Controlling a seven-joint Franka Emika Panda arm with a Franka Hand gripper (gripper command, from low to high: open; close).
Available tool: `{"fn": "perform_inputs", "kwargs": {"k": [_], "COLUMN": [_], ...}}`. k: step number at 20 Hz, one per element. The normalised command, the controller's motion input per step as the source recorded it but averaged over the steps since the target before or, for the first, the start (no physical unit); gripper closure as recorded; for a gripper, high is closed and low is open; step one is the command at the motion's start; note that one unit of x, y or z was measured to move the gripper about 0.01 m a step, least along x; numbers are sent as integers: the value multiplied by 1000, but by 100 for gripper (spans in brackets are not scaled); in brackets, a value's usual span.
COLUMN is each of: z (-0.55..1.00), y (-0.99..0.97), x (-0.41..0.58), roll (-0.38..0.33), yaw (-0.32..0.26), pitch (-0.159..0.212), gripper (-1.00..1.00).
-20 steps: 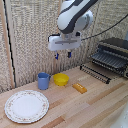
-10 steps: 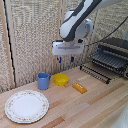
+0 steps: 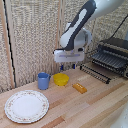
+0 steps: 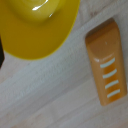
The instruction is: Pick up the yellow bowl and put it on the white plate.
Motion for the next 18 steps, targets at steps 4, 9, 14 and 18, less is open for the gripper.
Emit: {"fn": "perform_inputs", "kwargs": {"k": [4,9,14,18], "z": [-441,-406,-350,-206], "y": [-125,-85,-62,-18], "x": [334,327,256,166], "roll": [-25,-12,0,-3], "yaw": [0,0,0,0], "pitch": [50,13,0,0], "gripper": [-100,-100,-100,100]}}
